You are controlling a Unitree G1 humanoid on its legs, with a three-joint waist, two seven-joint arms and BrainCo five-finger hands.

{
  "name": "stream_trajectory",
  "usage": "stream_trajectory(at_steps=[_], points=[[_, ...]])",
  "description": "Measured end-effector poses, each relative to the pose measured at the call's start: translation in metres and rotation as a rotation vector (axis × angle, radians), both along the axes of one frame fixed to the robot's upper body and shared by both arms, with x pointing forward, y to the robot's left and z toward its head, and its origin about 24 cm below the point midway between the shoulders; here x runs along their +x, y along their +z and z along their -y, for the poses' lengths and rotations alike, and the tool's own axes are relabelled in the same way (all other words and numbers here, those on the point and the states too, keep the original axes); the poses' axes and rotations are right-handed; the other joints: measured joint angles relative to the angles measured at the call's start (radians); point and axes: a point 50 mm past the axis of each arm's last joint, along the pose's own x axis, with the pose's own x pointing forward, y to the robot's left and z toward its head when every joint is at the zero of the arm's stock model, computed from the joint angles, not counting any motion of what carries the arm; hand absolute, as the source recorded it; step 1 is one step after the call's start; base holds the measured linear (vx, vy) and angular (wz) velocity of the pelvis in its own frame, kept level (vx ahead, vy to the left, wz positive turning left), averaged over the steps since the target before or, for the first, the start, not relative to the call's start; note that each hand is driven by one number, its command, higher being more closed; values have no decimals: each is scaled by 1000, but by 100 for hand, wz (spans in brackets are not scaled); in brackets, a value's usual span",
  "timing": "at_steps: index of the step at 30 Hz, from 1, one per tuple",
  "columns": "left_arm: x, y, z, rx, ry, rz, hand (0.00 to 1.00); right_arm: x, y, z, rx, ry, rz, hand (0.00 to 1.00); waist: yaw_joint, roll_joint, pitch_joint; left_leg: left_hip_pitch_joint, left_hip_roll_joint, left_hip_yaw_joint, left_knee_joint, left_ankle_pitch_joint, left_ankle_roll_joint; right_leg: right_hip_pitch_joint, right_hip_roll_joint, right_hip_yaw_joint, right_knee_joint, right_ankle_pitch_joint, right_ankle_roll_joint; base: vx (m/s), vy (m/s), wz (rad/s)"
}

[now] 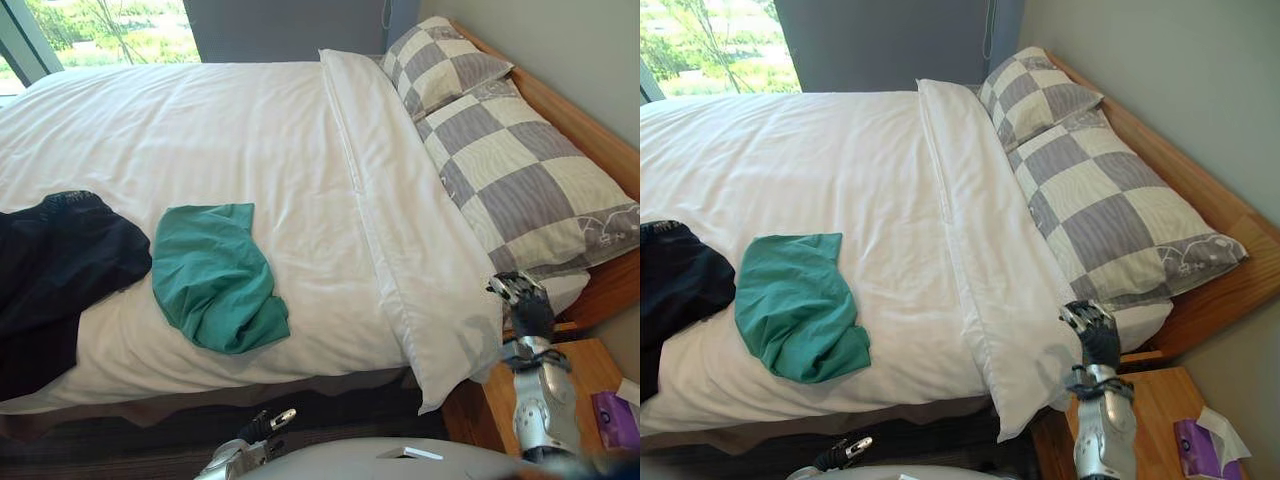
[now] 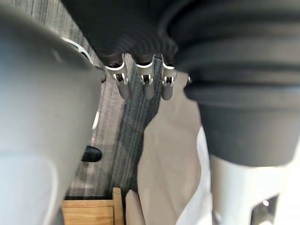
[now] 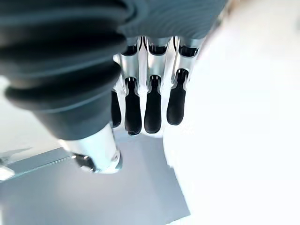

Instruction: Tidy the bed and pick cloth on bed and put in laundry

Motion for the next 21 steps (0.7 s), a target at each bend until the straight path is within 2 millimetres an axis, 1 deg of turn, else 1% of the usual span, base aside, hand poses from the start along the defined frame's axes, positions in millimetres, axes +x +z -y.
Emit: stream_trajectory(at_steps=[1,2,3,4,5,6,7,8,9,10,11,12,14,16,17,19,20,21], points=[[0,0,0,-1,-1,1,0,5,5,-1,24,3,22,100,0,4,5,-3,-2,-5,1,0,0,-3,-2,-2,5,-4,2,3,-9,15],[2,0,2,-7,-5,7,0,15,18,-2,63,-3,80,100,1,12,15,-16,-5,-15,5,1,1,-22,-8,-8,32,-17,4,-11,4,19],[3,1,2,-10,-5,12,0,20,27,-3,84,-7,121,100,1,11,29,-26,-8,-22,11,1,2,-35,-12,-9,51,-27,3,-29,8,23],[9,2,2,-10,-12,30,0,33,49,-5,114,1,211,100,6,21,55,-49,-13,-25,26,1,2,-73,-21,-10,101,-47,6,-60,10,19],[22,5,3,-4,-39,68,0,48,77,-7,151,10,315,100,10,20,90,-82,-22,-27,48,1,3,-129,-32,-9,162,-68,8,-69,-1,15],[28,7,5,-7,-51,85,0,54,92,-7,166,13,370,100,13,20,109,-103,-25,-28,61,1,3,-158,-36,-7,192,-77,7,-102,-6,16],[42,11,7,-10,-55,140,0,65,123,-7,189,19,476,100,18,21,152,-153,-35,-29,88,0,5,-217,-50,-5,245,-93,8,-120,-12,22],[54,14,9,-18,-45,190,0,71,150,-6,198,22,564,100,23,23,190,-202,-43,-33,122,-2,11,-272,-63,-3,294,-105,6,-134,-9,24],[60,16,11,-23,-41,215,0,73,161,-6,202,22,599,100,25,27,209,-224,-44,-37,142,-5,17,-294,-67,-3,316,-112,6,-125,-13,26],[71,21,13,-32,-33,266,0,76,181,-6,217,25,662,100,27,35,249,-262,-47,-46,190,-19,25,-330,-76,-2,366,-131,6,-105,-18,22],[81,26,16,-41,-23,317,0,77,195,-8,225,36,707,100,27,42,285,-301,-49,-48,246,-38,27,-370,-86,1,423,-153,4,-117,-33,17],[86,29,17,-48,-16,344,0,77,202,-9,225,44,727,100,27,45,301,-324,-49,-48,276,-48,29,-392,-89,6,453,-163,1,-90,-34,10],[105,38,24,-64,-12,429,0,75,222,-9,220,61,782,100,25,63,354,-417,-51,-48,379,-83,34,-492,-102,25,556,-198,-4,-94,-37,5],[121,45,30,-69,-34,478,0,76,229,-10,245,63,800,100,19,79,389,-478,-46,-48,429,-95,36,-553,-101,32,597,-203,-10,-123,-27,4],[132,51,34,-81,-39,509,0,76,229,-9,261,56,795,100,14,86,407,-521,-42,-49,457,-102,35,-595,-100,35,620,-206,-13,-117,-21,8],[148,60,42,-104,-36,564,0,77,228,-9,282,53,788,100,9,87,434,-584,-39,-49,499,-109,35,-659,-101,44,660,-211,-19,-120,-27,8],[153,64,45,-113,-36,584,0,78,228,-9,284,52,785,100,6,88,444,-602,-38,-49,514,-113,35,-679,-101,47,672,-213,-19,-124,-29,8],[163,71,54,-146,-21,625,0,83,222,-8,298,43,754,100,-3,92,465,-644,-30,-49,560,-128,36,-717,-101,52,705,-222,-20,-114,-22,4]])
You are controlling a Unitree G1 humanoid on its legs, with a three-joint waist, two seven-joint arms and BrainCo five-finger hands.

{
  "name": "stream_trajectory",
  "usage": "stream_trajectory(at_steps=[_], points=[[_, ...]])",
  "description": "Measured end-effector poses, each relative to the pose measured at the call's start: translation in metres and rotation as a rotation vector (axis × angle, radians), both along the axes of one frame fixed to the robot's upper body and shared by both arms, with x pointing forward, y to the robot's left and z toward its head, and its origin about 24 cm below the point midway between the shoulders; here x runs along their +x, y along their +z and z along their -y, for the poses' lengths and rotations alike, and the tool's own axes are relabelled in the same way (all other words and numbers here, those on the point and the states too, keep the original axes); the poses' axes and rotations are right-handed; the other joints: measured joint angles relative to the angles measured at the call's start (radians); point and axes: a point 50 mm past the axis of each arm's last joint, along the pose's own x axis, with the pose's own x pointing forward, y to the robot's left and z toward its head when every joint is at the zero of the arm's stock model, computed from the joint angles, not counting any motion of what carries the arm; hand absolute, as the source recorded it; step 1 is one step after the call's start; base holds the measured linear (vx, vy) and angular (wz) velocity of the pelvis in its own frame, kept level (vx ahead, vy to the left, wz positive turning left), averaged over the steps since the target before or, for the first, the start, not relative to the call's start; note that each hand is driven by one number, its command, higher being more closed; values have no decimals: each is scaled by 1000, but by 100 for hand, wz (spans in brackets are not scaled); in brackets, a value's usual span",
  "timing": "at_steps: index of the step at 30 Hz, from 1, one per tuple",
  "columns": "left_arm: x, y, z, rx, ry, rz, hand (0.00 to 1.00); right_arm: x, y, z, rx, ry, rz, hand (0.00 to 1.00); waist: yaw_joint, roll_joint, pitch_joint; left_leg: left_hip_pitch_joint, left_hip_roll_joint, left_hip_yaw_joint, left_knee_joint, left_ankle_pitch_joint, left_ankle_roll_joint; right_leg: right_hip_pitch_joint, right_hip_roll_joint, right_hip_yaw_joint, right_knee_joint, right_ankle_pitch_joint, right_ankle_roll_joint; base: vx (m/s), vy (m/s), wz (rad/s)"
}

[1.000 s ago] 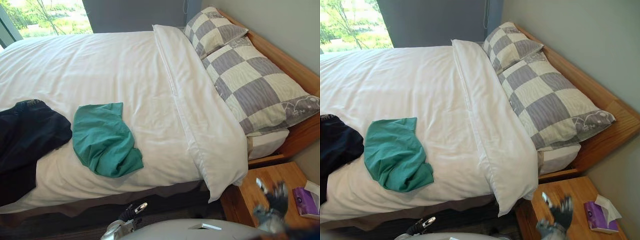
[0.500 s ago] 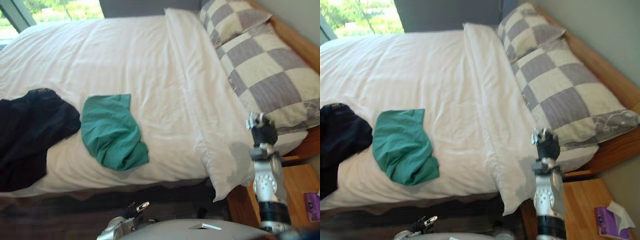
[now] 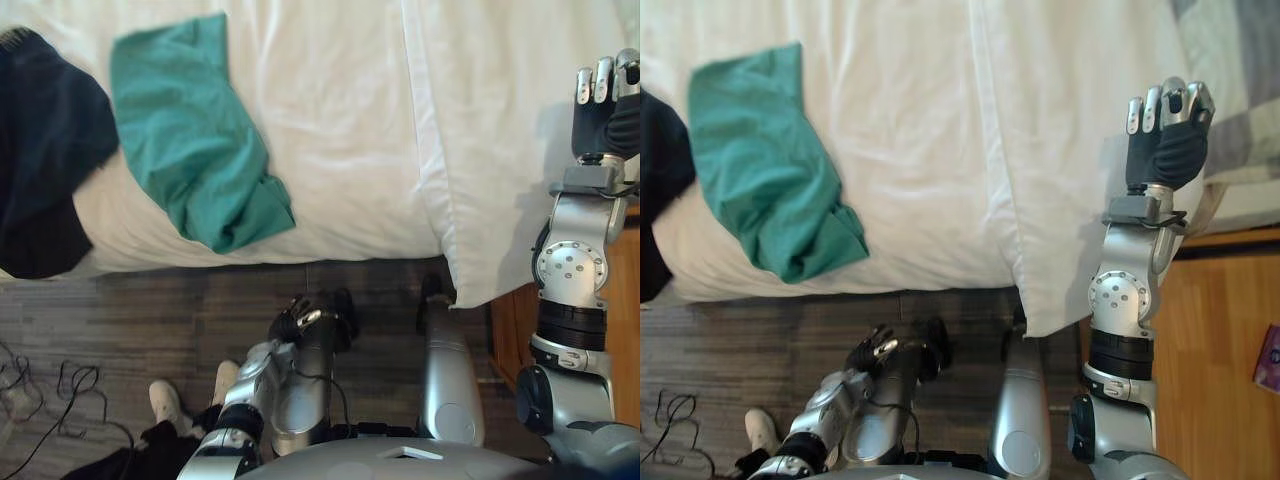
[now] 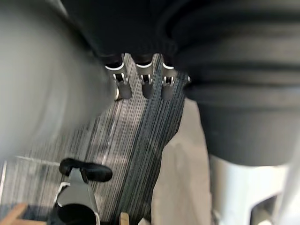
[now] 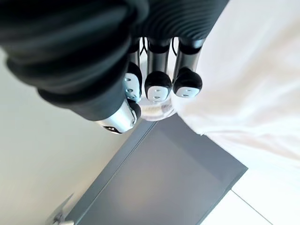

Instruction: Tidy the bed and pick cloth on bed and put in laundry

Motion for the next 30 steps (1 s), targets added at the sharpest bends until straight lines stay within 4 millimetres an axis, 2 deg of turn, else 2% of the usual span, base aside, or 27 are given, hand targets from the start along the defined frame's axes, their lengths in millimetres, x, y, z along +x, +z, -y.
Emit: stream_trajectory(at_steps=[1,3,6,10,12,14,15,16,17,18,20,21,24,25,26,27,30], points=[[2,2,2,-12,4,11,0,3,-6,0,14,5,-23,100,-2,1,1,-17,5,0,19,-8,0,-16,1,1,11,-2,-2,-120,-17,-3],[10,7,12,-35,-4,34,0,14,-30,-2,71,33,-85,100,-7,5,8,-56,24,1,76,-33,-2,-46,12,3,44,-10,-9,-69,-6,-12],[10,7,19,-55,-5,34,0,17,-44,-10,112,58,-73,100,-17,5,9,-61,46,1,109,-52,-4,-40,29,3,46,-10,-9,-15,4,-13],[8,4,22,-73,23,8,0,15,-75,-13,135,59,-89,100,-31,-12,1,-50,60,11,119,-60,-5,-27,40,5,36,-5,-11,5,13,-11],[6,1,20,-86,45,-13,0,9,-95,-12,135,53,-128,100,-33,-14,0,-24,71,16,113,-62,-7,5,52,6,13,4,-11,42,4,-22],[2,-3,14,-101,92,-38,0,-4,-142,-3,168,10,-284,100,-33,-36,-13,34,78,33,85,-62,-8,57,63,14,-21,13,-10,71,10,-31],[-1,-6,13,-105,102,-54,0,-17,-183,8,209,-44,-448,100,-32,-46,-23,63,78,41,71,-63,-9,81,65,16,-33,14,-10,73,9,-19],[-3,-8,12,-107,107,-63,0,-26,-205,14,232,-70,-543,0,-31,-49,-29,73,78,47,65,-64,-9,90,66,18,-38,14,-10,64,9,-17],[-7,-11,11,-109,112,-83,0,-51,-246,21,277,-115,-729,0,-29,-50,-38,95,79,56,50,-65,-9,108,68,22,-51,14,-9,58,9,-16],[-8,-13,11,-111,117,-90,0,-64,-263,22,279,-124,-811,0,-31,-50,-38,109,79,58,43,-66,-9,119,69,25,-58,14,-9,89,6,-24],[-17,-18,4,-119,163,-118,0,-117,-308,22,251,-142,-1052,0,-45,-43,-48,176,79,76,10,-71,-11,179,73,29,-88,13,-8,116,11,-24],[-22,-21,1,-120,177,-132,0,-136,-320,22,229,-146,-1124,0,-53,-44,-70,196,79,80,-6,-71,-12,196,74,29,-100,13,-8,120,14,-15],[-41,-33,-5,-129,213,-202,0,-187,-345,16,150,-129,-1304,0,-54,-52,-171,268,79,83,-62,-70,-14,271,73,10,-151,10,-2,148,1,-1],[-46,-37,-7,-133,225,-225,0,-195,-348,14,138,-124,-1333,0,-54,-53,-197,284,79,82,-75,-68,-15,288,73,4,-163,10,-2,216,-1,9],[-62,-45,-10,-129,247,-279,0,-208,-355,8,117,-109,-1384,0,-53,-60,-256,321,77,84,-116,-59,-18,326,72,-5,-196,11,0,194,6,9],[-79,-51,-15,-123,273,-321,0,-216,-359,1,33,-82,-1434,0,-51,-67,-309,366,75,88,-169,-46,-22,369,69,-24,-235,15,4,203,6,8],[-107,-60,-22,-102,289,-385,0,-228,-364,-15,-166,-12,-1497,0,-33,-81,-392,446,75,96,-268,-15,-36,443,62,-77,-301,25,9,167,-9,4]])
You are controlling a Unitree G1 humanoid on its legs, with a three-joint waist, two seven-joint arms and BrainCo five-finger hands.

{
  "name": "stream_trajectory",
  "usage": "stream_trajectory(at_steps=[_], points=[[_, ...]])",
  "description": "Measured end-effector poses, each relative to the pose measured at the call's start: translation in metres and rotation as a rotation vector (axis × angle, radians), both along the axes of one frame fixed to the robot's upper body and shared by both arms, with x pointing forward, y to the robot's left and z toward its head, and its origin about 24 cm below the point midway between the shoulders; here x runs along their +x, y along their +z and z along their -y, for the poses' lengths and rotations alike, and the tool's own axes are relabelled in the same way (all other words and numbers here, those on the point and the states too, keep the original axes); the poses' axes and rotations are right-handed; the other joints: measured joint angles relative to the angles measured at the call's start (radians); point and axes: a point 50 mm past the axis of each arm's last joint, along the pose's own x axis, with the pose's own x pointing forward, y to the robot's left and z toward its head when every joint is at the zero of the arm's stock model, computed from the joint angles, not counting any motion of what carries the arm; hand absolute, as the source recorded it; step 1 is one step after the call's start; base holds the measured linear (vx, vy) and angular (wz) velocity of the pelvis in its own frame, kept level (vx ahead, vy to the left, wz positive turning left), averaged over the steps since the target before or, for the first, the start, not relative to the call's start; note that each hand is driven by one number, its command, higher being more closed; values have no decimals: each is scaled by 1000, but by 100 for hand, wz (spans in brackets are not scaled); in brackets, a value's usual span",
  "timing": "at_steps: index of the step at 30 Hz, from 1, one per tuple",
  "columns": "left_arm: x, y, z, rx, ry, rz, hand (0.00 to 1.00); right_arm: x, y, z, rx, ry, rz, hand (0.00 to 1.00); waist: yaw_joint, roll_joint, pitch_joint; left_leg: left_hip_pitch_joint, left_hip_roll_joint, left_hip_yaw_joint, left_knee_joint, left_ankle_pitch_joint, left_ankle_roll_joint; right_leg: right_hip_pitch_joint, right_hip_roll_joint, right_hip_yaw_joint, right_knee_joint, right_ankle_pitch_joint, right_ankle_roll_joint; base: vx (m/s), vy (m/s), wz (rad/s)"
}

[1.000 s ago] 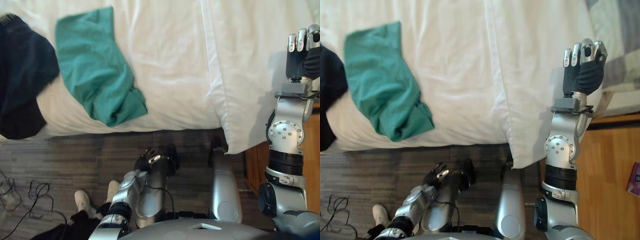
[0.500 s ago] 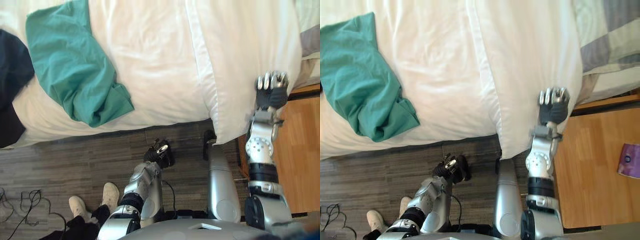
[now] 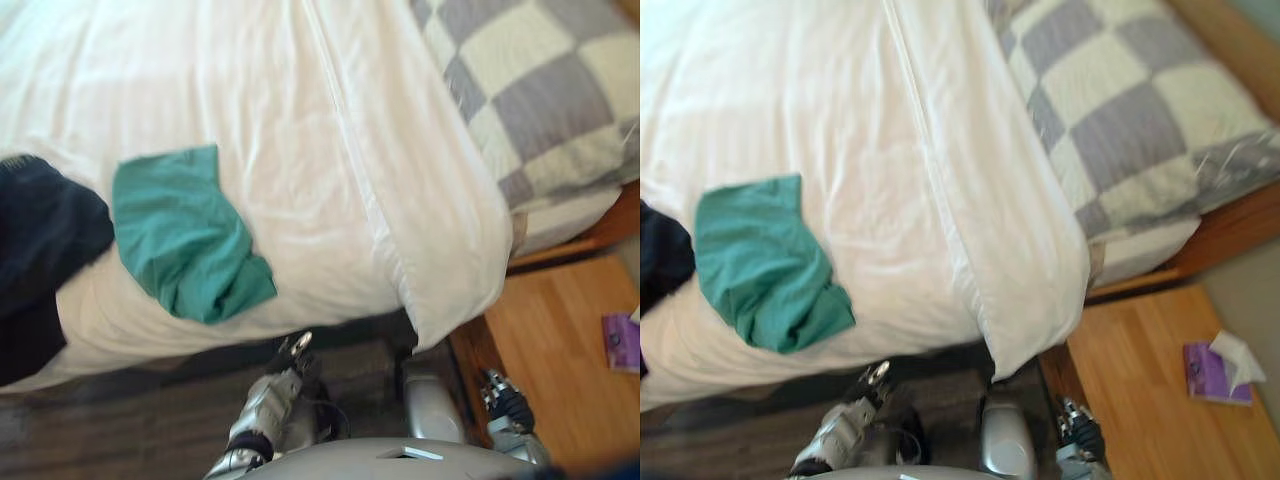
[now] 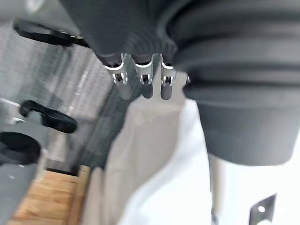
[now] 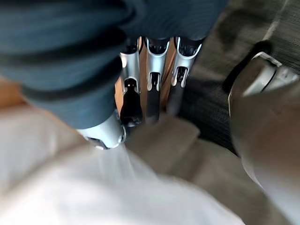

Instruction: Tidy the bed and pick cloth on bed and put in laundry

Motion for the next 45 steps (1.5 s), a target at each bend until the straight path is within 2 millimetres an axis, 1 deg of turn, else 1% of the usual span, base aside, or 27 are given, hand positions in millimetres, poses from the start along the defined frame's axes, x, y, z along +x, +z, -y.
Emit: stream_trajectory(at_steps=[2,6,9,12,17,18,20,21,22,23,24,25,26,27,28,29,30,31,32,33,35,36,37,38,42,44,45], points=[[-12,-3,-8,22,-1,-44,0,-4,-4,-14,-59,183,-51,0,9,-11,-49,52,-1,-12,-76,28,-14,51,-1,-50,-30,1,0,126,-57,22],[-14,-5,-7,56,-60,-64,0,1,-4,-18,-94,274,-61,0,34,-13,-58,103,-1,-33,-142,69,-31,90,-1,-102,-48,0,-2,105,-71,28],[-16,-5,-8,79,-56,-78,0,7,-7,-19,-77,308,-76,0,36,-6,-54,117,-2,-55,-159,88,-34,137,-1,-134,-86,2,-5,38,-40,31],[-18,-5,-12,121,-51,-88,0,11,-11,-21,-40,330,-113,0,45,-3,-40,126,-11,-70,-108,88,-34,184,-12,-144,-97,3,-5,7,5,12],[-19,-3,-25,184,-16,-71,0,9,-13,-18,-15,257,-141,0,50,-22,-21,27,-12,-83,110,65,-20,195,-73,-181,-74,-1,-5,-105,51,23],[-23,-3,-28,195,-16,-78,0,8,-13,-16,-7,232,-143,0,52,-15,-16,8,19,-75,194,12,7,196,-81,-181,-67,-11,-9,-168,142,10],[-34,-6,-32,211,-30,-110,0,6,-12,-4,-18,203,-148,0,40,-14,-16,6,80,-78,259,-24,22,198,-103,-178,-56,-21,-3,-102,220,13],[-45,-7,-35,222,-27,-136,0,3,-10,8,-36,167,-150,0,26,-16,-16,7,137,-101,270,-27,23,196,-142,-170,-49,-23,14,-51,289,22],[-47,-7,-37,230,-23,-131,0,0,-9,14,-47,150,-155,0,27,-17,-16,8,156,-113,265,-27,22,189,-163,-165,-39,-27,22,-31,375,29],[-47,-6,-39,237,-22,-119,0,-7,-9,25,-66,121,-174,0,27,-18,-16,8,185,-155,250,-21,13,180,-206,-145,-25,-27,59,-3,363,18],[-47,-6,-39,237,-23,-112,0,-11,-8,30,-76,110,-182,0,29,-17,-15,9,196,-178,238,-17,10,175,-228,-132,-21,-24,71,6,529,12],[-47,-5,-38,235,-27,-99,0,-13,-7,38,-89,98,-193,0,31,-14,-16,16,207,-216,201,0,1,156,-273,-106,-23,-4,109,-2,754,-19],[-45,-5,-36,234,-26,-77,0,-8,-5,41,-99,101,-175,0,34,-4,-15,27,218,-236,148,15,-26,136,-308,-71,-60,40,158,-18,796,-32],[-46,-5,-34,230,-26,-75,0,-6,-4,41,-106,101,-168,0,34,2,-16,30,218,-232,133,19,-33,134,-319,-60,-92,69,167,-8,926,-54],[-44,-5,-34,218,-25,-63,0,-2,-5,36,-107,113,-161,0,36,-5,-20,25,192,-202,162,-51,-202,160,-367,-43,-189,174,164,35,662,-51],[-43,-4,-41,224,-10,-62,0,-2,-9,26,-78,112,-163,0,39,-18,-11,10,170,-178,212,-79,-185,172,-387,-46,-248,265,149,23,828,-59],[-46,-5,-46,222,-1,-82,0,-3,-13,12,-42,132,-165,0,42,-11,-23,-5,175,-158,253,-114,-177,182,-378,-89,-326,434,93,19,753,-58],[-46,-5,-53,238,-9,-90,0,1,-14,-7,-1,168,-132,0,51,-9,-22,10,180,-123,260,-124,-156,182,-365,-177,-298,465,40,33,813,-61],[-45,-4,-54,241,-12,-89,0,3,-13,-13,8,191,-94,0,52,-12,-22,34,175,-89,238,-118,-130,182,-347,-264,-210,403,40,77,593,-54],[-44,-4,-53,238,-16,-88,0,4,-12,-14,9,209,-79,0,55,-14,-23,46,168,-70,219,-111,-117,177,-331,-291,-160,359,59,127,463,-46],[-38,-5,-44,219,-66,-72,0,18,-7,-24,-11,300,8,0,58,-15,-24,66,108,-29,105,-60,-58,147,-219,-303,-14,184,80,139,366,-39],[-34,-4,-41,217,-79,-65,0,23,-5,-27,-14,324,25,0,55,-15,-24,67,92,-22,79,-46,-48,148,-185,-291,0,134,79,155,315,-13],[-31,-5,-36,214,-125,-66,0,29,-4,-34,-15,374,50,0,44,-15,-25,67,58,-24,27,-15,-32,157,-108,-255,-8,37,78,116,216,17],[-26,-6,-31,213,-184,-72,0,31,-2,-36,-21,421,61,0,35,-21,-28,68,21,-30,-15,10,-18,192,-62,-245,-66,-5,48,107,181,21],[-17,-6,-24,245,-249,-79,0,28,-4,-33,-62,526,30,0,35,-2,-21,113,-36,-71,-44,31,3,282,-88,-245,-145,8,45,72,96,26],[-19,-6,-23,262,-251,-97,0,27,-5,-33,-70,582,8,0,41,-5,-19,97,-42,-76,31,31,3,307,-103,-244,-145,7,44,52,21,22],[-16,-5,-25,267,-232,-85,0,34,-4,-32,-86,629,2,0,52,-5,-9,35,-36,-82,170,32,2,318,-116,-246,-146,6,45,23,22,5]])
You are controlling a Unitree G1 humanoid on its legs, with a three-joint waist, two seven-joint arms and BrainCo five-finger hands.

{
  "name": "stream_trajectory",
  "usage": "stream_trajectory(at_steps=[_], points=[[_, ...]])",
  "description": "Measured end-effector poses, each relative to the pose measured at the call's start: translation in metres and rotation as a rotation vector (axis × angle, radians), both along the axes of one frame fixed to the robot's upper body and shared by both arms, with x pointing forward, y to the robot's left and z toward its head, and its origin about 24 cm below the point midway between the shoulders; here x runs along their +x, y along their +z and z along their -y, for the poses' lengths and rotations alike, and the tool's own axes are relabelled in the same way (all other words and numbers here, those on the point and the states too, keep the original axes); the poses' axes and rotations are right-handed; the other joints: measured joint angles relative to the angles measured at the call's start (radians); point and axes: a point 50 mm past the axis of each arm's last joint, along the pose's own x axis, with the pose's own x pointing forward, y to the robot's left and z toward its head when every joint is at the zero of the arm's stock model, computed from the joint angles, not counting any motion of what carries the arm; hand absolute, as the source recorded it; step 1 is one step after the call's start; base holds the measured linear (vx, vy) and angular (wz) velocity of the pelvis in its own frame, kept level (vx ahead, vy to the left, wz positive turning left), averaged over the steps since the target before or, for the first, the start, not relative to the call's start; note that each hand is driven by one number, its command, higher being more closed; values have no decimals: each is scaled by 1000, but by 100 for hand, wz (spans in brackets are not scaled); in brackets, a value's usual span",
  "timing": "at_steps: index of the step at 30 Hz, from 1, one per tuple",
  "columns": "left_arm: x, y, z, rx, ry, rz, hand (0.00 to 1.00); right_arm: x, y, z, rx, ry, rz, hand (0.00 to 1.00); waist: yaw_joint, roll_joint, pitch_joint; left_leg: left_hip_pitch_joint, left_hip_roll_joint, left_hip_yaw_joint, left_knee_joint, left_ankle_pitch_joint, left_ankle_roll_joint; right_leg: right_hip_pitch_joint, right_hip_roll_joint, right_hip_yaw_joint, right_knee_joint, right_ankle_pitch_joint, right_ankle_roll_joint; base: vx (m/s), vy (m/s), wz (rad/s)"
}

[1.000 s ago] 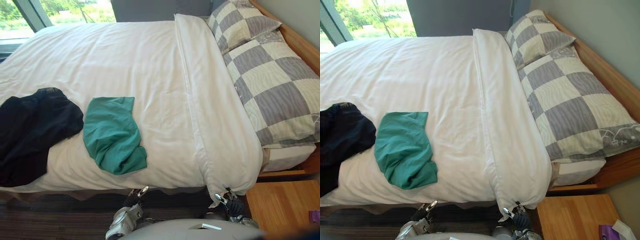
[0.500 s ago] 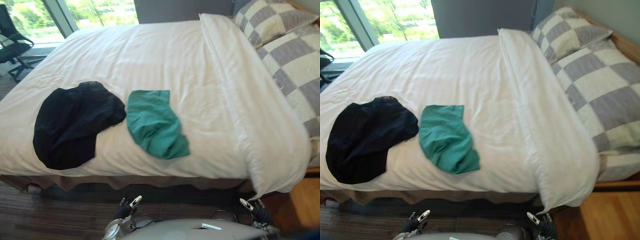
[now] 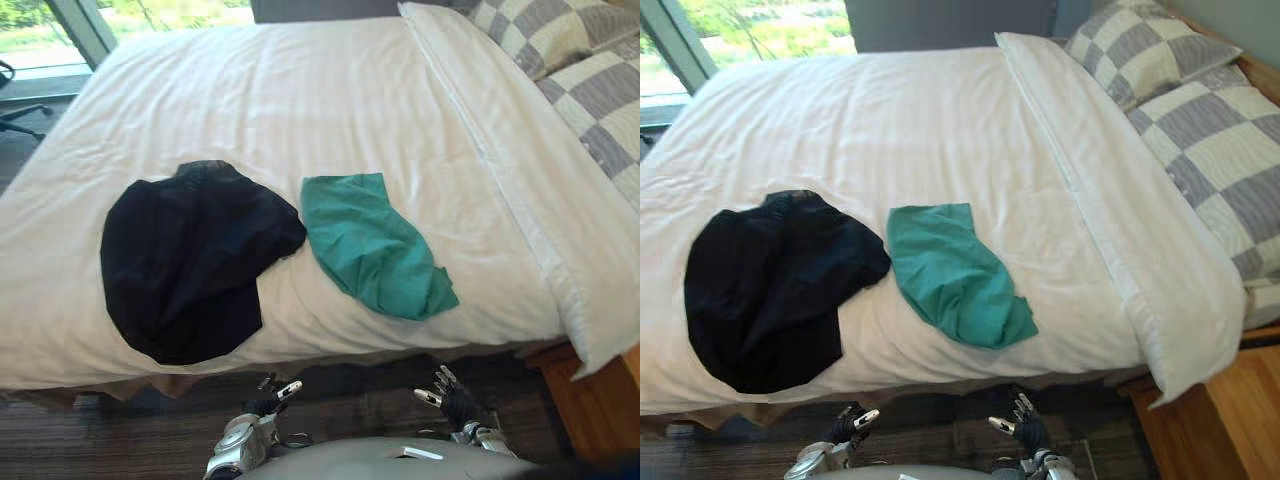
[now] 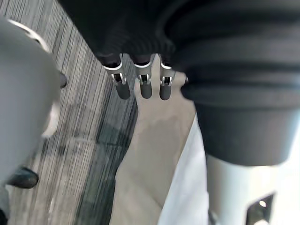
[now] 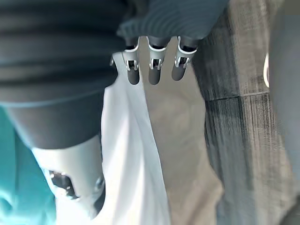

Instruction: Tidy the bed and pick cloth on bed and put in laundry

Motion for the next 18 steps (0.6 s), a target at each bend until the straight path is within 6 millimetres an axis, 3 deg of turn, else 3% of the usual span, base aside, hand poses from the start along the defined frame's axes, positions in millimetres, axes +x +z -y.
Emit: stream_trajectory(at_steps=[2,3,4,5,6,7,8,10,13,15,18], points=[[2,1,-1,-4,7,18,0,4,0,2,-44,54,-19,0,7,7,27,-82,18,-10,185,32,-21,26,-20,-11,-7,2,2,13,34,0],[3,2,-4,0,11,26,0,5,-1,1,-59,64,-30,0,10,-9,40,-114,20,-12,246,68,-27,40,-43,-19,-13,2,3,26,70,7],[1,3,-5,4,-6,29,0,6,-1,-1,-77,69,-39,0,10,-7,42,-133,42,21,257,27,-20,57,-62,-41,-22,11,18,41,97,20],[-2,2,-1,-10,-26,31,0,7,0,6,-94,39,-36,0,1,24,38,-133,83,41,128,74,2,58,-57,-63,-12,13,22,32,78,17],[-3,2,1,-17,-26,32,0,7,0,14,-101,13,-42,0,2,27,40,-120,70,34,95,72,-6,55,-58,-66,-8,14,28,35,125,18],[-7,2,-2,-12,-18,35,0,9,1,16,-86,-18,-35,0,1,18,33,-80,25,41,-4,92,20,41,-85,-67,-8,26,50,19,135,27],[-6,3,-6,-8,-28,46,0,11,2,18,-75,-36,-26,0,-7,-5,32,-54,-17,27,-89,113,22,36,-106,-70,-26,37,66,1,124,38],[-5,4,-9,-16,-32,59,0,12,3,25,-76,-75,-23,0,-16,-31,40,-50,-48,-3,-119,121,15,54,-132,-94,-59,41,73,-4,92,30],[-7,3,-10,-30,-24,63,0,4,0,35,-96,-98,-47,0,-16,-50,37,-37,-77,-49,-110,116,-1,93,-163,-91,-108,90,111,12,112,-19],[-13,-1,-5,-61,-37,37,0,2,1,39,-108,-98,-46,0,-27,-18,20,11,-85,-44,-174,88,-6,95,-153,-79,-143,145,125,-2,188,-44],[-13,-2,-6,-62,-42,9,0,-7,-4,25,-75,-91,-67,0,-29,-9,14,78,-81,-43,-297,90,-2,78,-129,-63,-148,201,111,-45,126,-26]])
